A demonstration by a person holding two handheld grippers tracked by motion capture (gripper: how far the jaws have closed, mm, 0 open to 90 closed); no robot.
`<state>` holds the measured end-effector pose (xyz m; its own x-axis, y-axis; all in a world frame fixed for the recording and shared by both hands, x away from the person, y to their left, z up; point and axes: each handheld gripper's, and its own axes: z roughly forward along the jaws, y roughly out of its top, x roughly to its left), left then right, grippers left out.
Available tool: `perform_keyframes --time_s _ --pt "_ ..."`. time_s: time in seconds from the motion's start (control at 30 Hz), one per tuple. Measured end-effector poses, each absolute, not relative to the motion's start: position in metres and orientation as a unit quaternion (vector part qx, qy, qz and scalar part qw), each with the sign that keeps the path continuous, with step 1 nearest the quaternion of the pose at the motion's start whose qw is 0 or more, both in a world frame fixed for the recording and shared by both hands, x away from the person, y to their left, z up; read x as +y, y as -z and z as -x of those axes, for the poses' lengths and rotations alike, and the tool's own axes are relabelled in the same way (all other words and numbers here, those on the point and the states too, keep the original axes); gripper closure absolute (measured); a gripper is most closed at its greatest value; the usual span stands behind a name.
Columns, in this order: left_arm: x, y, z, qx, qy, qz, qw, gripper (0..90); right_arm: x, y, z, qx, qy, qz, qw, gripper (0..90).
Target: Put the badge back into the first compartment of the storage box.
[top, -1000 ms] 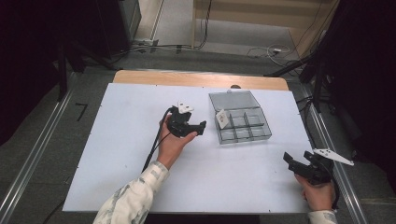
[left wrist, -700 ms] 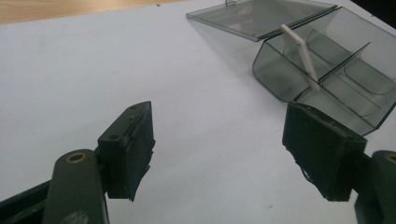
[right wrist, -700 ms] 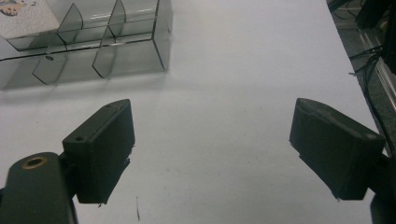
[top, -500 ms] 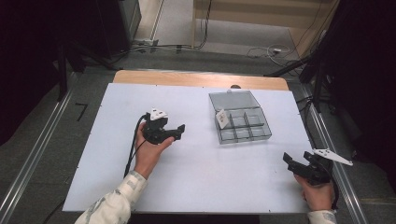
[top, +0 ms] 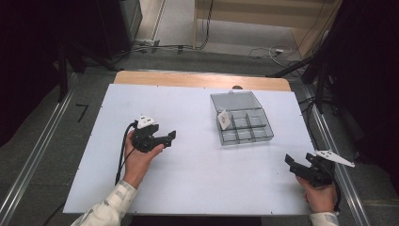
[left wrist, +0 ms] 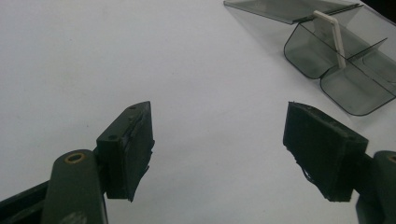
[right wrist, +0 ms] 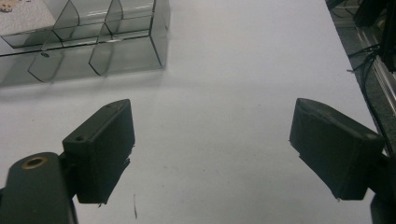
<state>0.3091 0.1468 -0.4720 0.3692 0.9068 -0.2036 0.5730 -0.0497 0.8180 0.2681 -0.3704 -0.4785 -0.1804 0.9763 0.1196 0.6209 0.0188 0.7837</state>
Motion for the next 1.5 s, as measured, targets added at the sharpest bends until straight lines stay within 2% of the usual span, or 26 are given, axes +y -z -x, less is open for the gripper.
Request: perform_keyframes --time_s 1.5 --pt "0.185 0.49 -0.285 0.559 -0.193 -0.684 0.428 24.2 -0.369 0.479 -0.268 0.675 -0.37 -0.592 0.24 12.5"
